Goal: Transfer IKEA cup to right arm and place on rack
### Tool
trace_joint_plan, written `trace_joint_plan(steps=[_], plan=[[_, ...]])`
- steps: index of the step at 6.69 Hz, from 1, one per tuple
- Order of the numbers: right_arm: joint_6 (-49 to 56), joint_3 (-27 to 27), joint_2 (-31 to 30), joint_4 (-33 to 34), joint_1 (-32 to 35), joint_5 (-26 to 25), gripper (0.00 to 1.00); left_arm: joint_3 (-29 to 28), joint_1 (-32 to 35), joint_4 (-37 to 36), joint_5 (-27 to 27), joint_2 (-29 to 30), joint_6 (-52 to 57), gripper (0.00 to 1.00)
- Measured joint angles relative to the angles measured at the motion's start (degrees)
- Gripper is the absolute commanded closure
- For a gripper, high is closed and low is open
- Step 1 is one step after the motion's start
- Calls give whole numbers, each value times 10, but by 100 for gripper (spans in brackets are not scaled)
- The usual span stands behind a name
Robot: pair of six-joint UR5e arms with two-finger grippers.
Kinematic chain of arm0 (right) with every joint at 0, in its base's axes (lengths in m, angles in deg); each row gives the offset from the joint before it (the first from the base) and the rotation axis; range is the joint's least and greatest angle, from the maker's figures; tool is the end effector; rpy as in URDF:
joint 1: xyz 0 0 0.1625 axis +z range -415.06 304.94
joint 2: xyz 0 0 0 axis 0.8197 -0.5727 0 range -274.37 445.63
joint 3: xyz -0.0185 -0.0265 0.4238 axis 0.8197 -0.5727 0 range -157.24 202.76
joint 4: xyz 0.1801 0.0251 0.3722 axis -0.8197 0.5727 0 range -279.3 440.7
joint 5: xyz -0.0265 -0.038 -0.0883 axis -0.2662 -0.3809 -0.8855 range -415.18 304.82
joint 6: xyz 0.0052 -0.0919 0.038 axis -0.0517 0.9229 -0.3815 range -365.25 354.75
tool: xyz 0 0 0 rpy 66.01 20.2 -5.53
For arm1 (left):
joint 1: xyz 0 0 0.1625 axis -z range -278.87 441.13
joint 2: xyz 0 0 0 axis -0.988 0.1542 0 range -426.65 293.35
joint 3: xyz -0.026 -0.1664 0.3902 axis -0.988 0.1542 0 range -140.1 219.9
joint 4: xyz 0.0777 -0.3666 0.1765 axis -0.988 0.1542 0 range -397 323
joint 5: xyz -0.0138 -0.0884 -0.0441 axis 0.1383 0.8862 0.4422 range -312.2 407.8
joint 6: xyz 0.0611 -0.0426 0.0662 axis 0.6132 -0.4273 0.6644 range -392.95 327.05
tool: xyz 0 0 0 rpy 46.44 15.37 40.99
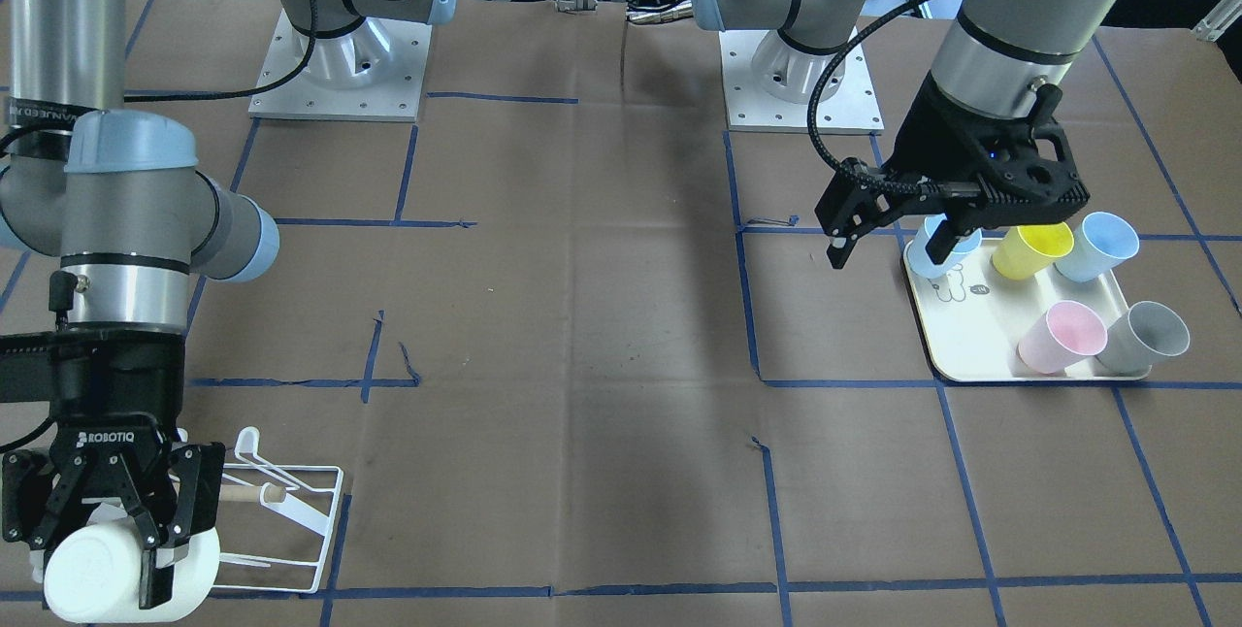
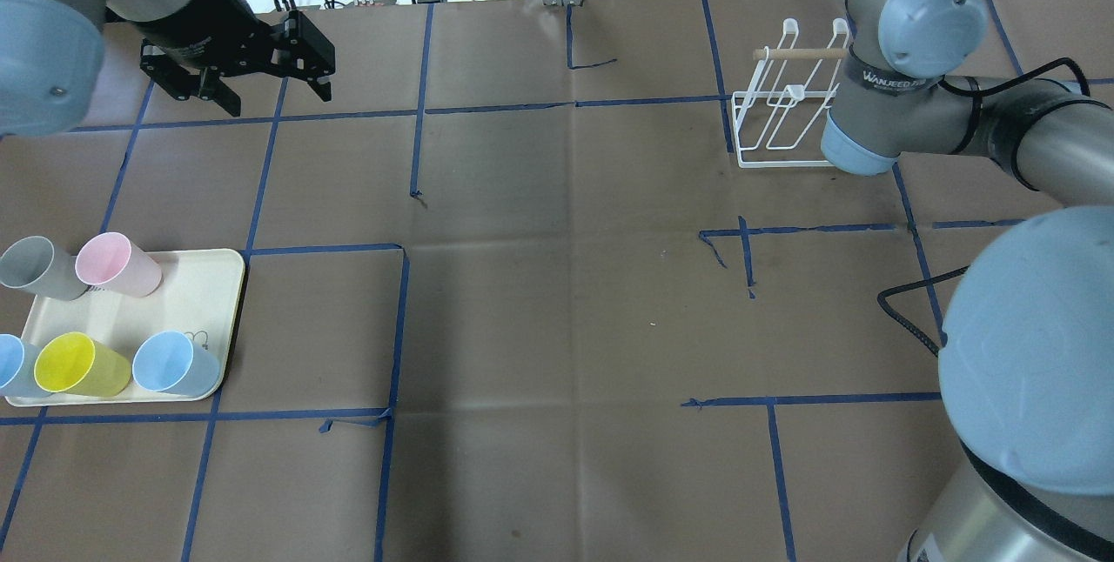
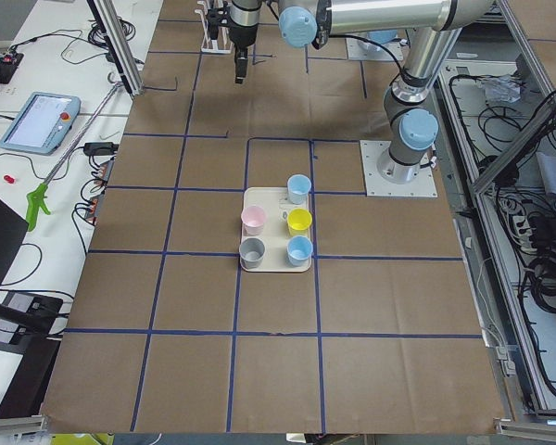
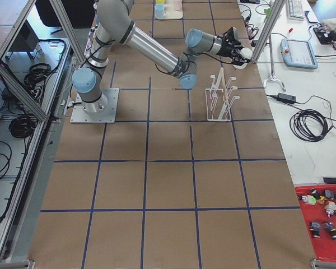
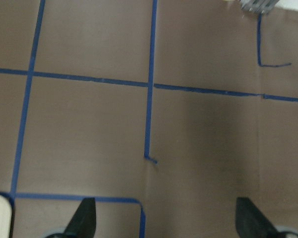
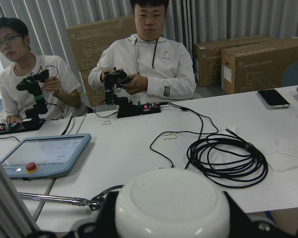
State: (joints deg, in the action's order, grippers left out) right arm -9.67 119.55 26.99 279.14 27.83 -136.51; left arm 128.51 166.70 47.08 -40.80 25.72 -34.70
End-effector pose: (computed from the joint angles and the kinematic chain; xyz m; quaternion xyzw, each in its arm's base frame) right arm 0.0660 -0.6692 0.3438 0.0386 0.8156 -0.5753 0.0483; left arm -0.0953 -0.5267 0.4898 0.0533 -0.9976 0.0433 0.0112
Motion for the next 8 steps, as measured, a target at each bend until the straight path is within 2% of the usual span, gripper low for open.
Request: trace_joint_plan(steps=[1,2,5,6,7,8], plan=[[14,-2,19,21,-1,-6,83,-16,1,57,-15,-5,2,1],[21,4,29,35,-1,-12,83,-16,0,83,-27,-14,17,1],[23,40,36,52,-1,-17,81,37,-54,93,-35,-66,141,2],[23,52,37,59,-1,-17,33,71,-98,91,-35,-90,193,3],[23,60,38,62,-1,-17,0,113,-146,82,-34,-114,245,3],[22,63,40,60,-1,-18,0,161,-188,56,-39,-135,293,2]])
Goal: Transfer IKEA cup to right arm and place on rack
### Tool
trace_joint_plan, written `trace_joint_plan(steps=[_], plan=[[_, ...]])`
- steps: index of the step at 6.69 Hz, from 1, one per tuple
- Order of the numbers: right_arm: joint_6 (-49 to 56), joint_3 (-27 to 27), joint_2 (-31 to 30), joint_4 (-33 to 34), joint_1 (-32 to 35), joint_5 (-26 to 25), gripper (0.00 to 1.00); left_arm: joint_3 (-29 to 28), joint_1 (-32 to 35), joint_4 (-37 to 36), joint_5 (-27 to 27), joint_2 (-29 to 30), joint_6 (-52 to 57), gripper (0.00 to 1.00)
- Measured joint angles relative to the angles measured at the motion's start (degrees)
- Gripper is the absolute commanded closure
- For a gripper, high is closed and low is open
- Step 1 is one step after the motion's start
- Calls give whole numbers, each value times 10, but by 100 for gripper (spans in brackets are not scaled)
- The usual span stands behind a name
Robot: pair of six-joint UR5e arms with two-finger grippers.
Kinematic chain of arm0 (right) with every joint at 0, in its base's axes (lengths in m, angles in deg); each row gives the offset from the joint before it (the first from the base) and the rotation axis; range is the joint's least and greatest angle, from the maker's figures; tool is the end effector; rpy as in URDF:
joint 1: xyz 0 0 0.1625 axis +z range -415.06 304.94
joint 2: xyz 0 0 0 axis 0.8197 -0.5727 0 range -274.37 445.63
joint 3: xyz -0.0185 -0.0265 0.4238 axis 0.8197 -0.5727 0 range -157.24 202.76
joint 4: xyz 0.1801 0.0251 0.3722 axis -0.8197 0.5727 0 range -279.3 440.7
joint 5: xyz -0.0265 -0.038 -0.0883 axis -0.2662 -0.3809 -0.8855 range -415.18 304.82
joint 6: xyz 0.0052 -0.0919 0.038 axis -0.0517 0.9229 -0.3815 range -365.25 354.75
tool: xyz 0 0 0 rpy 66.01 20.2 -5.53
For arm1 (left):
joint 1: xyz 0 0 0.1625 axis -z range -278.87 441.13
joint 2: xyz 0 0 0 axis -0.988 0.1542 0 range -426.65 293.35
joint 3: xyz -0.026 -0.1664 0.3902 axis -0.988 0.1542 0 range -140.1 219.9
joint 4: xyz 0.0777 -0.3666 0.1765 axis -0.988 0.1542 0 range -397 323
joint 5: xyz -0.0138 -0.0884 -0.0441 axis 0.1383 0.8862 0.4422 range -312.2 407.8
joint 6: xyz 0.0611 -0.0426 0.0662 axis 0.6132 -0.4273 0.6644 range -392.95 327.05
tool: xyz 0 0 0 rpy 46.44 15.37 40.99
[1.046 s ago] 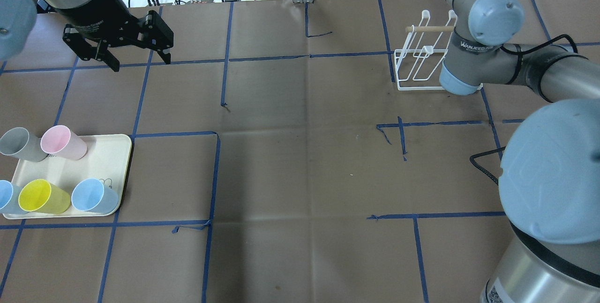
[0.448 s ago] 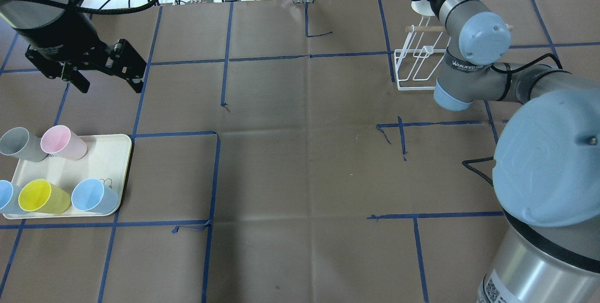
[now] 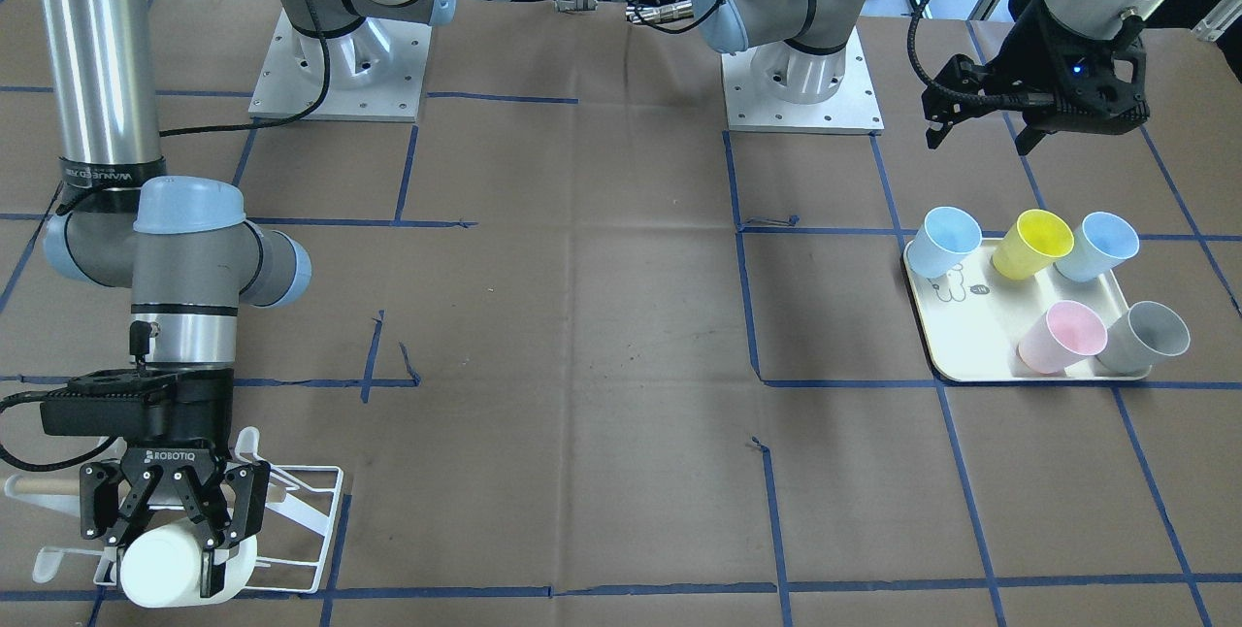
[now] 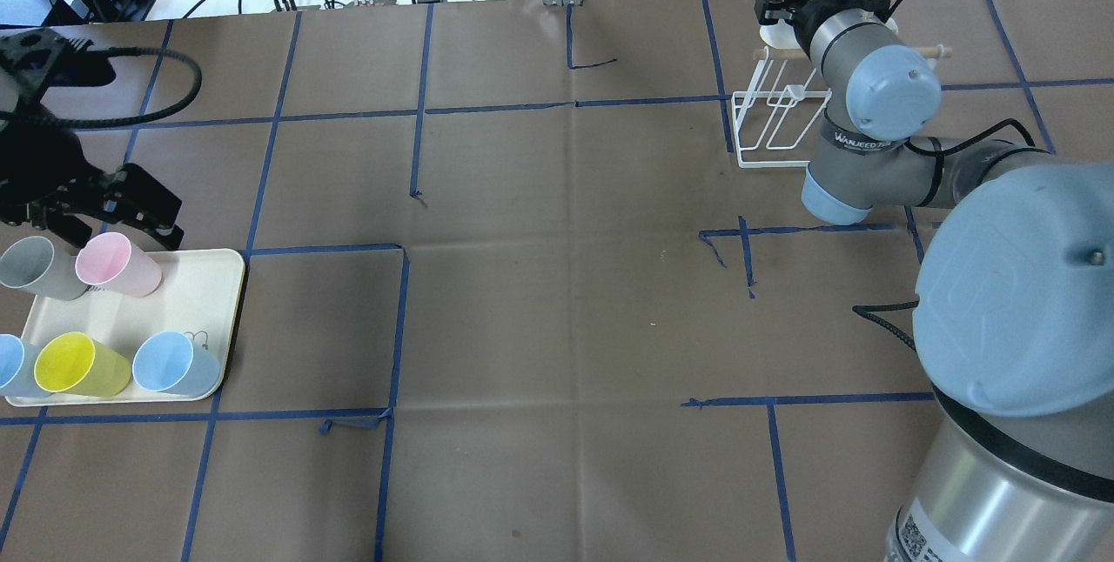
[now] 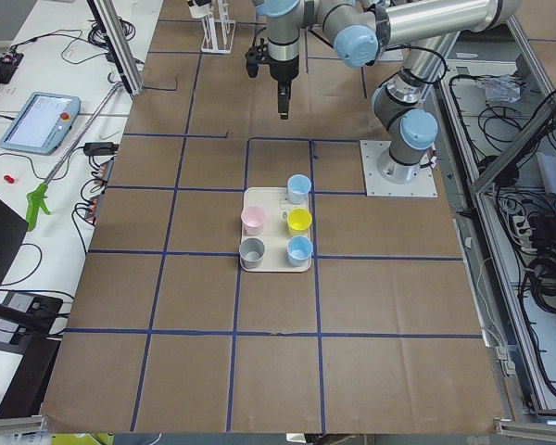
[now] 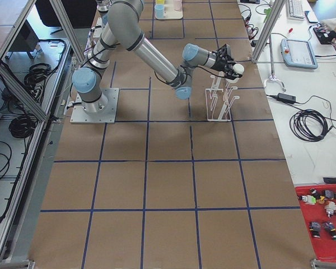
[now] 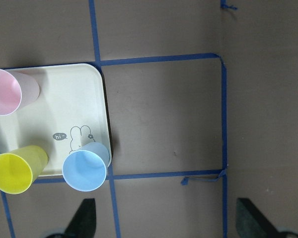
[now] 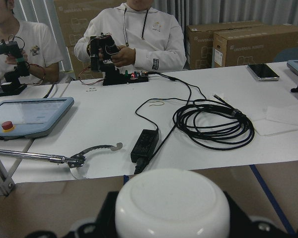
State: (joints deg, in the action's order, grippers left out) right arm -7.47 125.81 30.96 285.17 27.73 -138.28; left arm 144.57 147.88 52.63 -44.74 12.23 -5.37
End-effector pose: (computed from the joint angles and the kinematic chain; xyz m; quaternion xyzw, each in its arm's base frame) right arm 0.0641 -0.6502 0.2671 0.0361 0.8366 -0.5459 0.0267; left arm 0.0409 -0.4217 0.4503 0.0384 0.9986 0.0346 0.0081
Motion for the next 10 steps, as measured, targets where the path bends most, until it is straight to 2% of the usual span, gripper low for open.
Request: trace_joint_plan(steps=[2,5,6,8,10], plan=[[-2,-1,0,-5,0,1,0,90,-51,-50,-11,-39,51,2],[-6,-5,-9,-9,2,4,0,189,-65,-145,-13,-46,67,2],[-6,-5,-16,-10,3,4,0,219,-67,-195,-13,-33,68,2],[-6,-4,-36,-15,10,5,0,242,-67,-263,-14,14,69,2],[-4,-1,-101,-62,19,3,0,246,-69,-299,-15,61,69,2]])
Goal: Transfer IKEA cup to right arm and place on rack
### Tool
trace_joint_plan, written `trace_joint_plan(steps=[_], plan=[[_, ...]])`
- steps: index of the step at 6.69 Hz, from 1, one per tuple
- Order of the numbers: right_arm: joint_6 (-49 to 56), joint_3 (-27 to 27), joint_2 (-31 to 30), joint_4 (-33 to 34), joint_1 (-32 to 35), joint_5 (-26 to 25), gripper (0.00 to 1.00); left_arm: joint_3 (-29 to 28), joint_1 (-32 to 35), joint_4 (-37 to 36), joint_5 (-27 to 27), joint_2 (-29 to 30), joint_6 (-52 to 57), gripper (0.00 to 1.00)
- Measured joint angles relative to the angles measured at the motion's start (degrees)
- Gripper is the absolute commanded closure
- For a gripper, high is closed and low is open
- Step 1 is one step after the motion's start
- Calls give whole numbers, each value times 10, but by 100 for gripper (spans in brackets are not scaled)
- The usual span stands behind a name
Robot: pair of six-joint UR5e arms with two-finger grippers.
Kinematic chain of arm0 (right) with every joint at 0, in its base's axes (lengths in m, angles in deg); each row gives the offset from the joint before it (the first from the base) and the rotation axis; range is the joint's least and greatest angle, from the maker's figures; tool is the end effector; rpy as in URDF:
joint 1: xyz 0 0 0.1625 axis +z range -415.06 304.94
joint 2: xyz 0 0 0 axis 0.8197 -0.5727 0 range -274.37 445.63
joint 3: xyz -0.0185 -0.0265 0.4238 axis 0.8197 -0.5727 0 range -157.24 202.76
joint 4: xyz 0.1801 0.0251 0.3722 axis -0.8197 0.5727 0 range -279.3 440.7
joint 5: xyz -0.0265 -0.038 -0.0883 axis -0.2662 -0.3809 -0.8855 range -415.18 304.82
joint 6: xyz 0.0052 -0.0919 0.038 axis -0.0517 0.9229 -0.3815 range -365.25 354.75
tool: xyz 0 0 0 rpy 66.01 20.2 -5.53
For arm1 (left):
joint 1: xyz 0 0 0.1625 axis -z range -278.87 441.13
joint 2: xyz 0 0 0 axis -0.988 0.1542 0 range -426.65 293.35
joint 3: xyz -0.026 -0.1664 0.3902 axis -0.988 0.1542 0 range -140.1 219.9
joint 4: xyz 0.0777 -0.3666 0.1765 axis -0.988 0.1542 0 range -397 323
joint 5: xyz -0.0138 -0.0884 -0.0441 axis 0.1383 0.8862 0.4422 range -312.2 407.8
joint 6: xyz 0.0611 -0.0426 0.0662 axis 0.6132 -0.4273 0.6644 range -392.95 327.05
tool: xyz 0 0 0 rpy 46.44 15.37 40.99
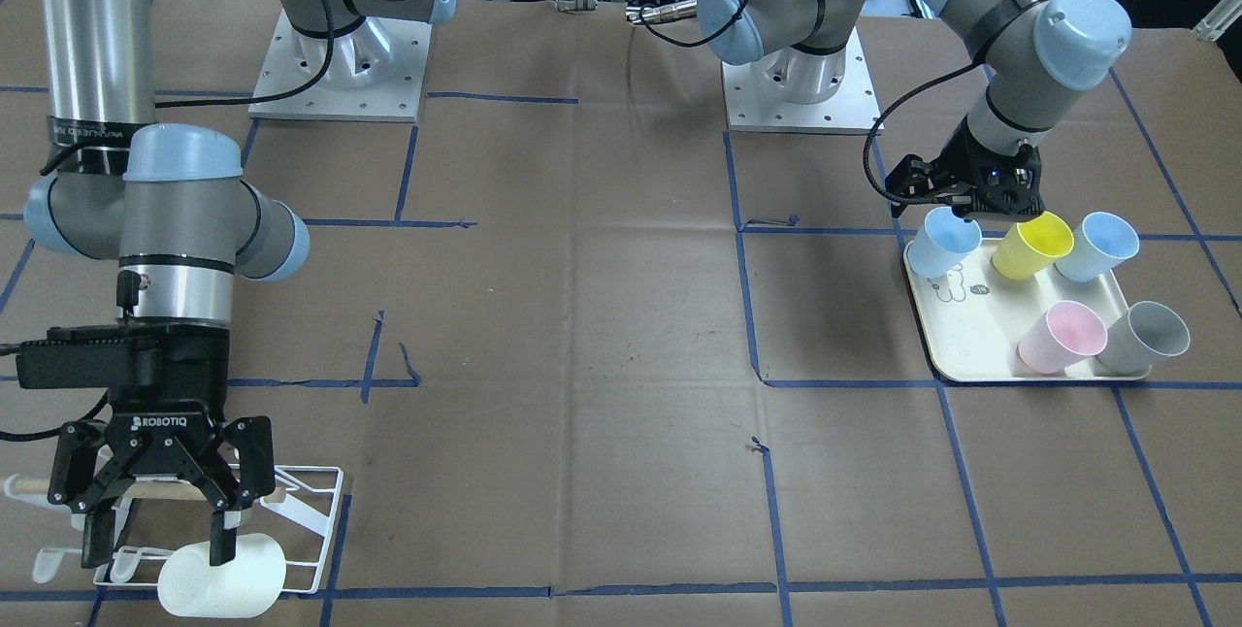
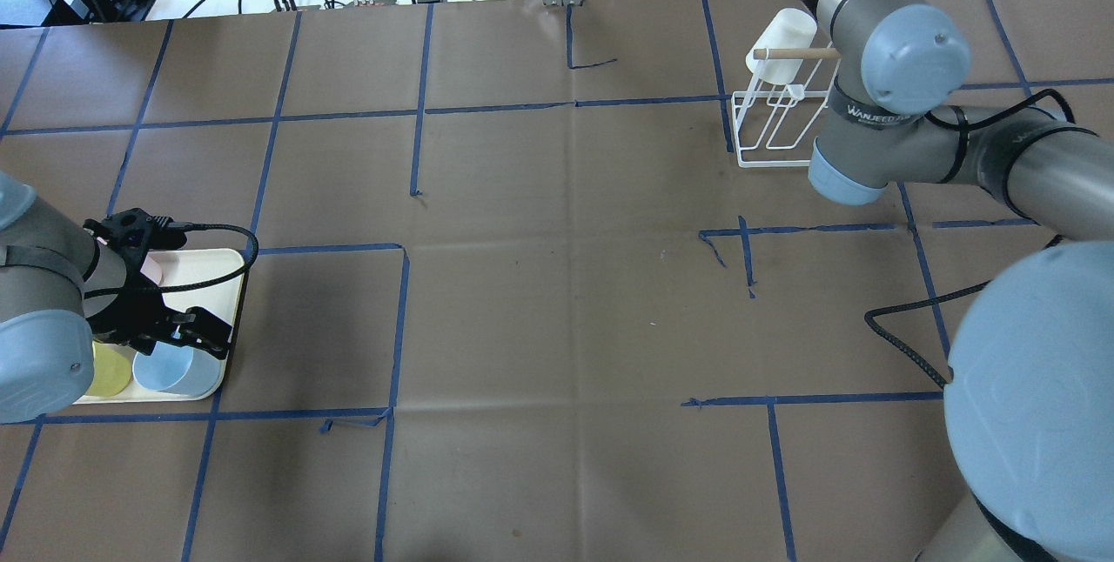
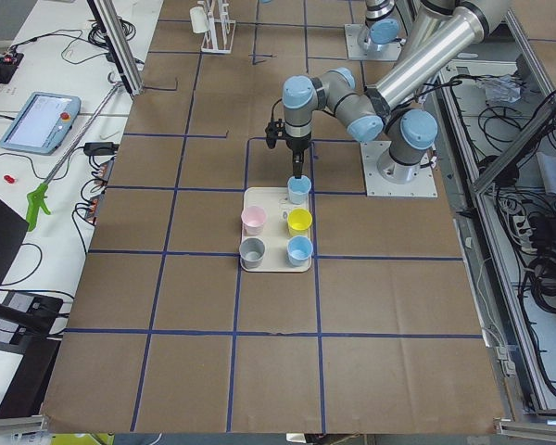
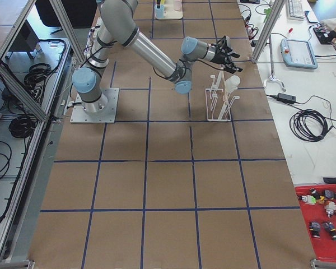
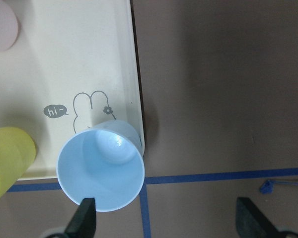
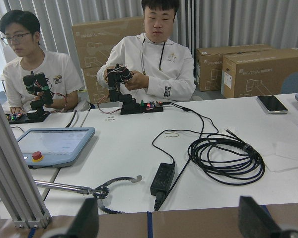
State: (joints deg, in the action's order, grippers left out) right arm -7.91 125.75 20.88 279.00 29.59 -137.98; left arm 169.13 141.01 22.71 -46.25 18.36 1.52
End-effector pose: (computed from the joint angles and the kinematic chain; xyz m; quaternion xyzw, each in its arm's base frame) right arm 0.0877 -0.6271 0.3642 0.0211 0.8178 -0.5739 0.0380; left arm 0.0815 -0.3920 0.2592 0.0392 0.9980 0.0481 0.0114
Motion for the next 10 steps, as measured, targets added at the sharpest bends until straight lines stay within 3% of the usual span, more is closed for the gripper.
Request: trace_joint_plan(steps=[2,3,4,5,6,8,10], plan=[[-4,36,-71,-44,19,0,0,0,-20,-19,0,39,2,6],[-32,77,-101,-44,35,3,0,0,-28,-21,0,43,1,20],[-101,113,-125,-43,49,4,0,1,-31,-22,-1,41,1,58],[-220,139,-142,-43,65,4,0,1,-31,-21,-2,38,1,87],[-349,155,-150,-43,85,5,0,1,-32,-20,-2,36,1,98],[-543,174,-152,-35,116,13,0,-1,-32,-18,-2,36,2,100],[-701,189,-151,23,127,76,0,-19,-33,-10,-6,29,8,100]])
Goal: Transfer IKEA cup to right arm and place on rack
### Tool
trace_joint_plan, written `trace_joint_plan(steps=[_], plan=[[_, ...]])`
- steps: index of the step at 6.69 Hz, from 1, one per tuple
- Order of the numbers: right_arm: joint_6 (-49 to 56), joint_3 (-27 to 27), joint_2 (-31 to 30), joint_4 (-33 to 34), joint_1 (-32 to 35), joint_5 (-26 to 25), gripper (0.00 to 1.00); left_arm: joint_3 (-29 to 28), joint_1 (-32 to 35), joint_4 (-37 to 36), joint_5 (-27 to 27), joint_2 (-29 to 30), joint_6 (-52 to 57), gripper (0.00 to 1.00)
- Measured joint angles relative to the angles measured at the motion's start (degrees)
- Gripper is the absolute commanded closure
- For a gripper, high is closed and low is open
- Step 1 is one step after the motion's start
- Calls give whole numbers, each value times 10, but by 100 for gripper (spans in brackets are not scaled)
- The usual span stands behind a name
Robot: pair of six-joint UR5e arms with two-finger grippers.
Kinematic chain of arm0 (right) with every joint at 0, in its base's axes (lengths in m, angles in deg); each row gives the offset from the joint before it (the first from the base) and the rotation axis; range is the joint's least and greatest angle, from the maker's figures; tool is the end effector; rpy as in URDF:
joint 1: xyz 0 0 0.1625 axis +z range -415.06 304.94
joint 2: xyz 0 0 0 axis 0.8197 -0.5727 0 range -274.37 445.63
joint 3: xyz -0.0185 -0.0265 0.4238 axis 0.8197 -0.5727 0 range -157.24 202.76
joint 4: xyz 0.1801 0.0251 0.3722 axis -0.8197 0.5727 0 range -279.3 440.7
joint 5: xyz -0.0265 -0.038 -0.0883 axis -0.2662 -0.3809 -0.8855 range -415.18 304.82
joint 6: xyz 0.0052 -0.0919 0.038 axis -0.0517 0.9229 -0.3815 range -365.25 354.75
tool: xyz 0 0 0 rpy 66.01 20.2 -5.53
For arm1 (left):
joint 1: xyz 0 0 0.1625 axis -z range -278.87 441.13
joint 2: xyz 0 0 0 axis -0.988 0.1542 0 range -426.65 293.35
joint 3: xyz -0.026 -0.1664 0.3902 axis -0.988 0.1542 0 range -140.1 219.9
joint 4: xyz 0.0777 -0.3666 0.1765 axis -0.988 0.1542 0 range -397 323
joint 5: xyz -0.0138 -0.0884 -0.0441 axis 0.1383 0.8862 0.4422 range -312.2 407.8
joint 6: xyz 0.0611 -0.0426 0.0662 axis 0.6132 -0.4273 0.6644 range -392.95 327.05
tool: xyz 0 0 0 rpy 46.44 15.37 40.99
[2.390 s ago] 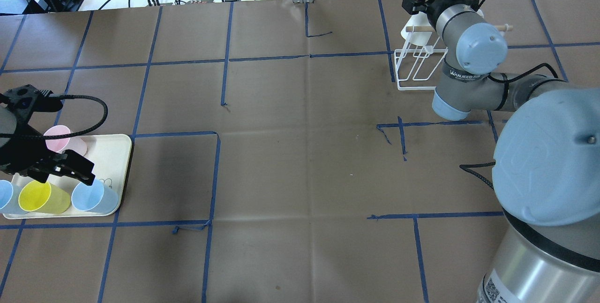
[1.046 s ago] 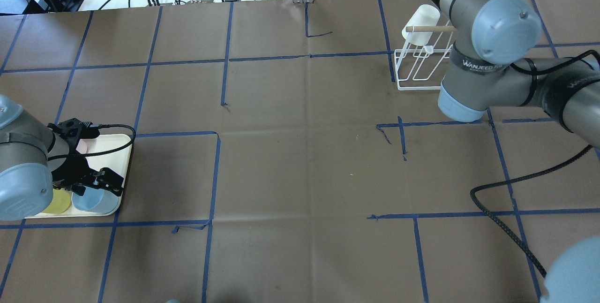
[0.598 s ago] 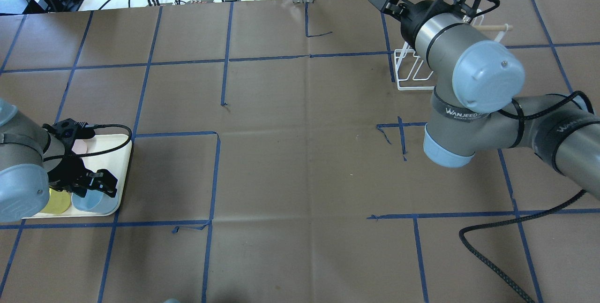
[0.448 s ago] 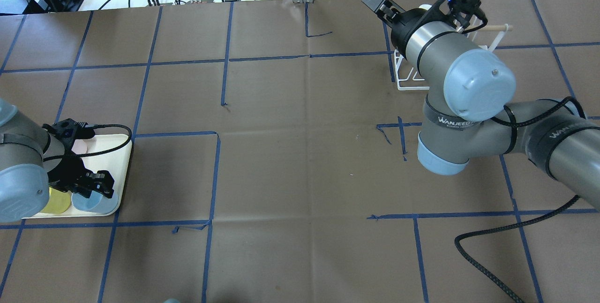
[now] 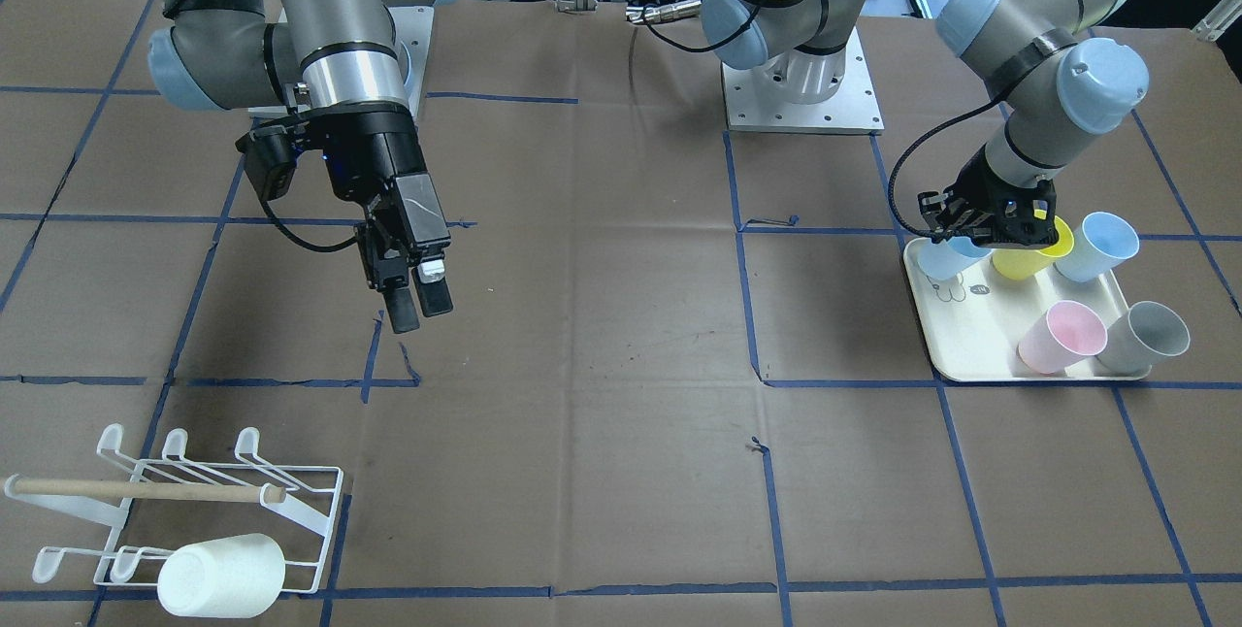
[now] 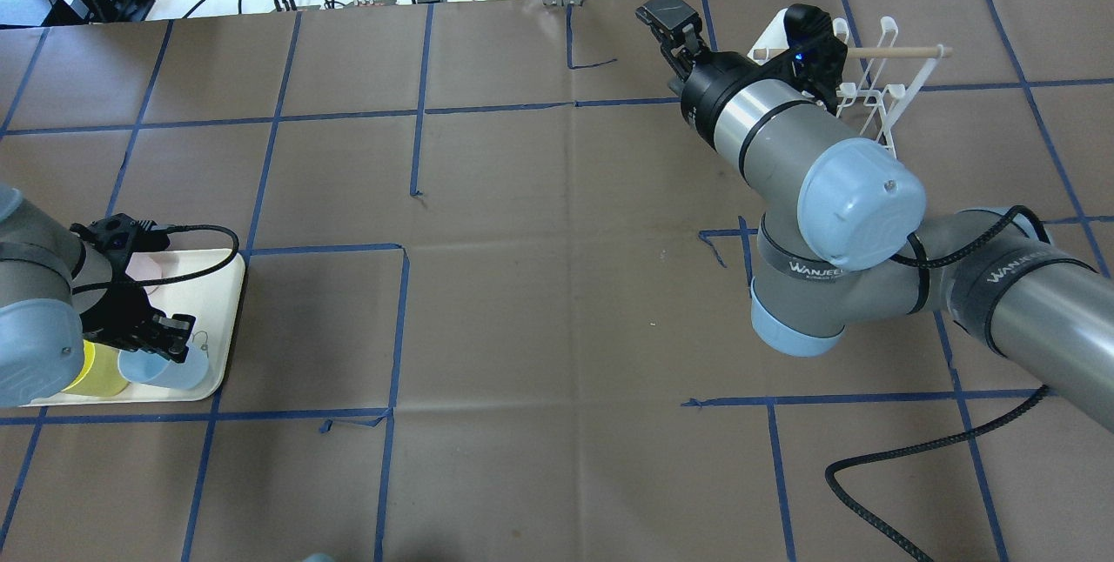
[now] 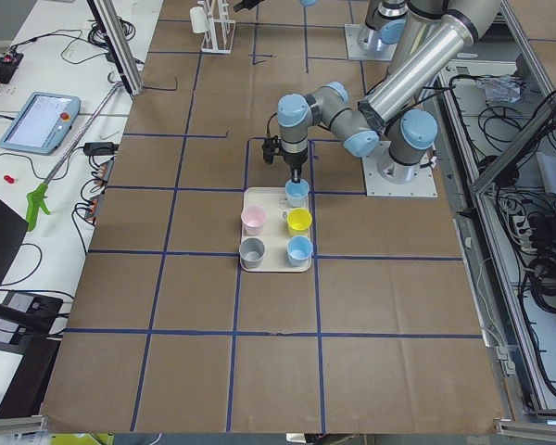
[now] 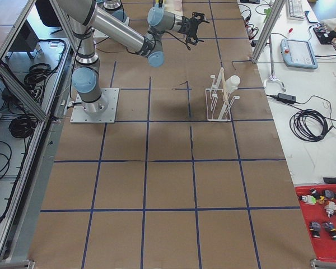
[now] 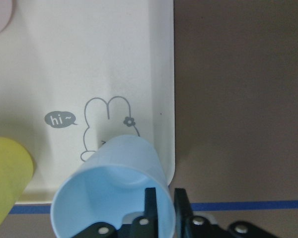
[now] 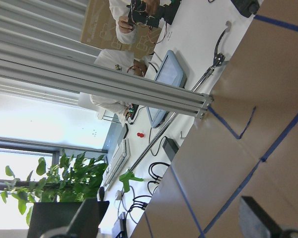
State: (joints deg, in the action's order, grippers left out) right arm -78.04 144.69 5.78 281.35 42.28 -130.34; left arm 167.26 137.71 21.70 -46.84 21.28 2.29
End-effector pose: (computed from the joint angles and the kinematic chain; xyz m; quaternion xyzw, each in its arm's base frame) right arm 0.2203 -0.4677 0.3756 0.3817 0.7286 -0.3588 0.4412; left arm 0.1144 -0.4007 0.2546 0.0173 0.9984 0.0516 0.0137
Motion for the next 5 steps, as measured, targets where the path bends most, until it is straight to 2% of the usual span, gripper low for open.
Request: trace_joint_plan(steps=[1,2,4,5], plan=[[-71,3,-1,24,1,37,0,-32,0,35,-4,-9,2,100],[-113,4,-2,35,1,65,0,-89,2,102,-4,-18,2,100],[-132,4,-3,43,1,80,0,-249,13,252,7,-5,2,100],[-133,5,-2,43,1,81,0,-323,36,289,24,23,1,100]])
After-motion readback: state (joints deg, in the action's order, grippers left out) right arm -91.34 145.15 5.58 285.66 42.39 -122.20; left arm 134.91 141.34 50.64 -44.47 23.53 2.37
